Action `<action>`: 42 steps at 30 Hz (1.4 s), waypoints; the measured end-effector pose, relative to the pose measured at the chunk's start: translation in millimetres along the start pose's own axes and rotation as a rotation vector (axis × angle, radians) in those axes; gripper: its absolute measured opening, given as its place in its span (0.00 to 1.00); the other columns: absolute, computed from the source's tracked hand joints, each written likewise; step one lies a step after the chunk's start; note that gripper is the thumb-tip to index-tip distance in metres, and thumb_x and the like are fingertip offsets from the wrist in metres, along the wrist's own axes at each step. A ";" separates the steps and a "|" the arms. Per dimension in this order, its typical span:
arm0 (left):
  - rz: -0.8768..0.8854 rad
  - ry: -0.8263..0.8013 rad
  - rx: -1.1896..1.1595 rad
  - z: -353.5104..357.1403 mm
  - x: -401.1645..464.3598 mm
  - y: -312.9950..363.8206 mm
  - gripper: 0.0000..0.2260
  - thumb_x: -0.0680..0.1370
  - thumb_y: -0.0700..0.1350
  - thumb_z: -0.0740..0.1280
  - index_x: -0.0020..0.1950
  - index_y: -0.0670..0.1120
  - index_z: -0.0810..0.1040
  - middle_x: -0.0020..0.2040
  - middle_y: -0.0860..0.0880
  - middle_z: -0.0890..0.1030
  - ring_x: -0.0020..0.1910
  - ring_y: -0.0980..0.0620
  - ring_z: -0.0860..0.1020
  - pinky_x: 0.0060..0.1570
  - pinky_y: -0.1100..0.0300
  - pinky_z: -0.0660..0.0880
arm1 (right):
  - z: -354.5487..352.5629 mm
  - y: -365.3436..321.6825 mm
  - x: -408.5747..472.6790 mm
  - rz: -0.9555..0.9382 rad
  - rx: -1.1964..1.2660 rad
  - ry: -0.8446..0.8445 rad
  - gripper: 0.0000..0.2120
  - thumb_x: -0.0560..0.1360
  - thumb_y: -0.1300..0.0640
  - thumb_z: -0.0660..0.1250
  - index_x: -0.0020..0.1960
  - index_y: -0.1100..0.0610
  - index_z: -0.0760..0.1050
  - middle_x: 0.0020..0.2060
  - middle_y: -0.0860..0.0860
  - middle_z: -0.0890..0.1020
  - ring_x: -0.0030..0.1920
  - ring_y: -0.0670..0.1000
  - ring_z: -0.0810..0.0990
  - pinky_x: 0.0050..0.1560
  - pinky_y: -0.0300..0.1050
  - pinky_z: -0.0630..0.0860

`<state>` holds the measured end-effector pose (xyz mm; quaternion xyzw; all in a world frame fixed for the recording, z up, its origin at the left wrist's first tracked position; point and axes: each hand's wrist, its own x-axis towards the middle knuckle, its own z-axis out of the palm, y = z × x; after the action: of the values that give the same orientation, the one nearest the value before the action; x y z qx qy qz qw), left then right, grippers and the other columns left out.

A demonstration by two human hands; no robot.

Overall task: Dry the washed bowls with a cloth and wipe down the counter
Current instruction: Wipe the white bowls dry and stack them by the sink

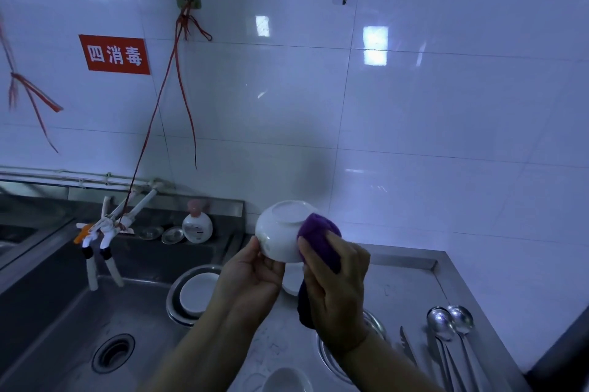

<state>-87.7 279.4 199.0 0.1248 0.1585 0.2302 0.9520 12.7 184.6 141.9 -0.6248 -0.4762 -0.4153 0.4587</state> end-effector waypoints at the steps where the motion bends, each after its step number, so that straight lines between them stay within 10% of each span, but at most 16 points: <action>1: -0.012 0.004 0.007 -2.0 0.2 -1.1 0.14 0.81 0.44 0.56 0.56 0.37 0.76 0.49 0.36 0.83 0.43 0.43 0.84 0.41 0.47 0.80 | -0.1 1.4 -3.2 -0.010 0.002 -0.004 0.14 0.80 0.51 0.59 0.64 0.52 0.70 0.60 0.55 0.69 0.57 0.55 0.68 0.63 0.35 0.65; 6: -0.041 -0.006 0.088 -12.4 3.4 -8.9 0.16 0.75 0.41 0.61 0.60 0.37 0.75 0.58 0.36 0.80 0.58 0.41 0.78 0.60 0.46 0.74 | -6.9 6.5 -8.6 0.305 0.234 -0.024 0.13 0.81 0.49 0.56 0.62 0.47 0.74 0.62 0.49 0.69 0.61 0.53 0.69 0.63 0.39 0.68; 12: -0.039 -0.119 0.308 -23.7 3.8 -9.4 0.13 0.70 0.40 0.64 0.50 0.37 0.83 0.52 0.41 0.83 0.49 0.47 0.83 0.50 0.51 0.80 | -25.5 24.9 6.6 0.638 0.549 -0.155 0.15 0.79 0.59 0.56 0.60 0.45 0.74 0.56 0.49 0.75 0.57 0.47 0.75 0.58 0.39 0.73; 32: 0.131 0.119 1.091 -58.2 18.7 -59.5 0.10 0.78 0.43 0.61 0.47 0.53 0.82 0.47 0.51 0.84 0.47 0.51 0.81 0.43 0.58 0.77 | -12.6 62.5 -15.4 -0.146 0.165 -0.522 0.15 0.76 0.49 0.62 0.53 0.57 0.81 0.47 0.57 0.81 0.47 0.55 0.78 0.42 0.48 0.78; 42: 0.200 0.180 1.554 -113.6 35.3 12.9 0.10 0.78 0.39 0.63 0.40 0.51 0.77 0.36 0.53 0.77 0.36 0.56 0.74 0.38 0.65 0.71 | 62.8 68.4 -59.9 0.625 0.433 -0.785 0.15 0.80 0.65 0.59 0.48 0.45 0.75 0.44 0.45 0.78 0.46 0.42 0.77 0.49 0.45 0.77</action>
<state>-103.9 326.1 90.1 0.7490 0.3386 0.1471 0.5502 72.5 224.0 57.8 -0.7359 -0.4777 0.1127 0.4664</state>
